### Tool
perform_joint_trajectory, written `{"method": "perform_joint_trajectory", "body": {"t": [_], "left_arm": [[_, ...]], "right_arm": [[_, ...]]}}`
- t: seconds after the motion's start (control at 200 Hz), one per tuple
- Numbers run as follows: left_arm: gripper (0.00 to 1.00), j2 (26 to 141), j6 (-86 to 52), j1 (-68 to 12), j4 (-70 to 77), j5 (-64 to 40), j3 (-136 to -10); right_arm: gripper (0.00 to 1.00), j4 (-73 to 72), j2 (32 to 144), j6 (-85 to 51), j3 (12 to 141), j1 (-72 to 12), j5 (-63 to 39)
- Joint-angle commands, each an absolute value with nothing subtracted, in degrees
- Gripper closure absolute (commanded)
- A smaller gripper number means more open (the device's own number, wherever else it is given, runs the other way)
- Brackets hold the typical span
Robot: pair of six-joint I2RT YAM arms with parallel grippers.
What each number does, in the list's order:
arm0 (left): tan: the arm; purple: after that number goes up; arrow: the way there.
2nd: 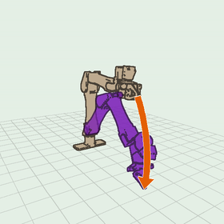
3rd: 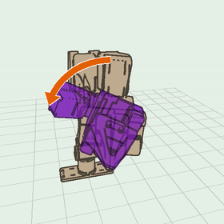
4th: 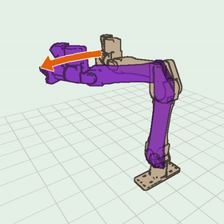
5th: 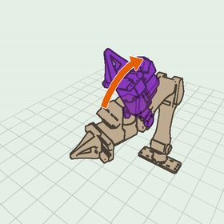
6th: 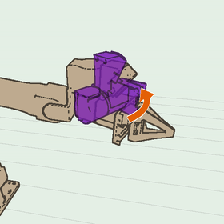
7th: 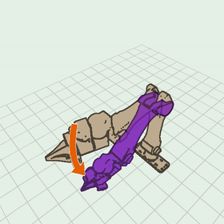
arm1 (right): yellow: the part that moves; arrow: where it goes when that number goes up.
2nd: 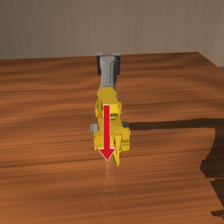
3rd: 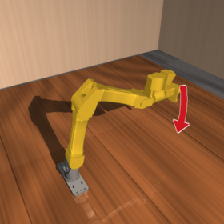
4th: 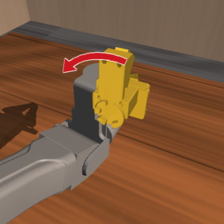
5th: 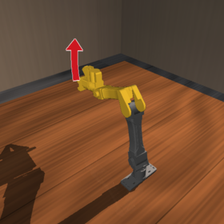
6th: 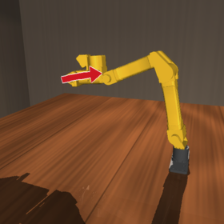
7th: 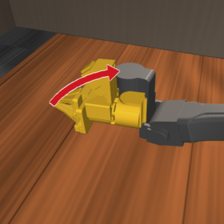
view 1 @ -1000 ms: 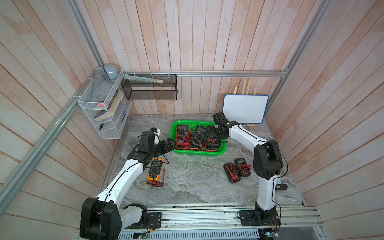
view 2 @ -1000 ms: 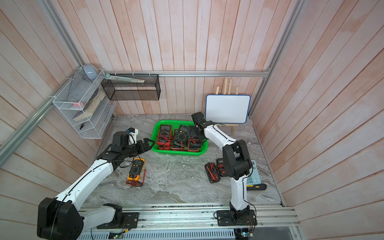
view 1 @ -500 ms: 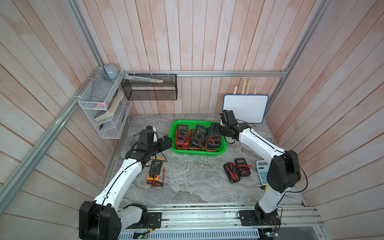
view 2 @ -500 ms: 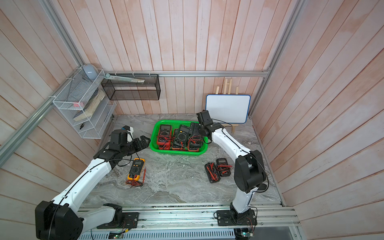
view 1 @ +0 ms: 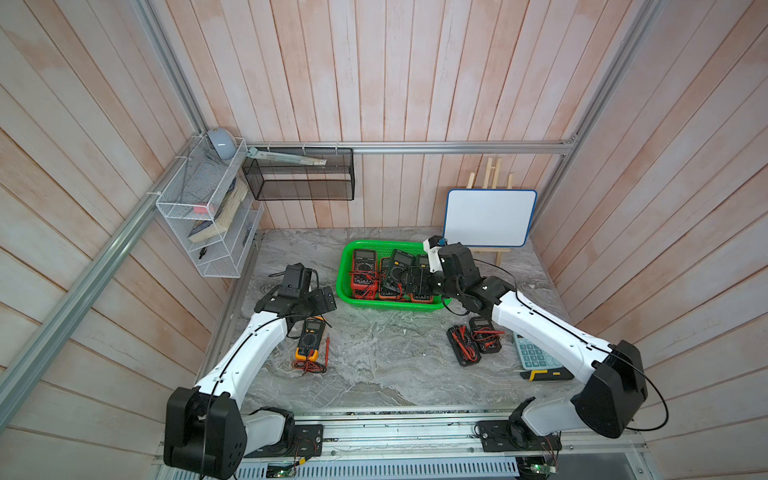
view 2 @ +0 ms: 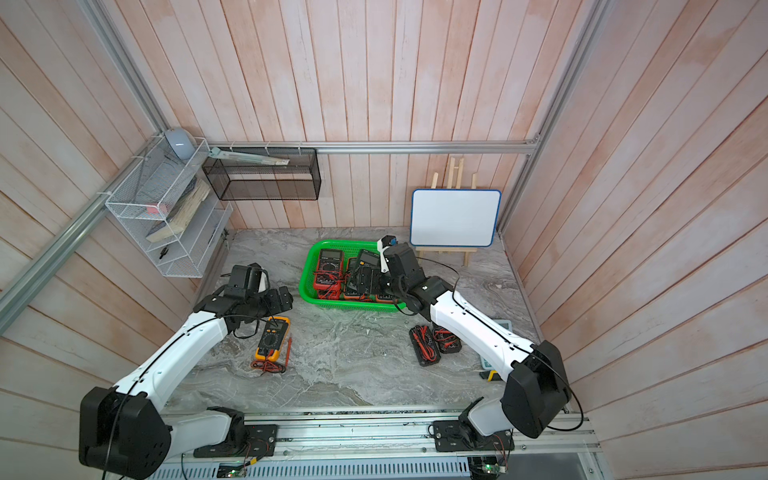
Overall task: Put the multimeter into the basket
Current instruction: Place the multimeter in the basket, then pick up the multimeter from the center of the board.
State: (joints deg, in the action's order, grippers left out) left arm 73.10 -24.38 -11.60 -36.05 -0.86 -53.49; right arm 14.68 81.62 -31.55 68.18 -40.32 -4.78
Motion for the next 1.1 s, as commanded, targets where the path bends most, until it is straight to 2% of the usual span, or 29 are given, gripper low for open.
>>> {"method": "perform_joint_trajectory", "body": {"t": [0.0,0.335,0.715,1.095], "left_arm": [[0.00,74.68,-21.98,-11.25,-38.67,-1.23,-52.43],[0.00,80.67,-20.61,-10.55,-40.72,0.24,-52.39],[0.00,87.66,-18.34,-7.93,-43.45,1.84,-54.40],[0.00,90.39,-16.94,-7.65,-41.10,-0.96,-52.88]], "right_arm": [[0.02,11.69,79.19,-34.15,65.92,-43.57,-6.52],[0.02,9.28,77.82,-37.14,62.91,-49.35,-7.91],[0.02,4.33,77.08,-39.44,59.68,-49.53,-5.41],[0.02,4.27,78.57,-38.79,60.47,-49.53,-4.11]]}}
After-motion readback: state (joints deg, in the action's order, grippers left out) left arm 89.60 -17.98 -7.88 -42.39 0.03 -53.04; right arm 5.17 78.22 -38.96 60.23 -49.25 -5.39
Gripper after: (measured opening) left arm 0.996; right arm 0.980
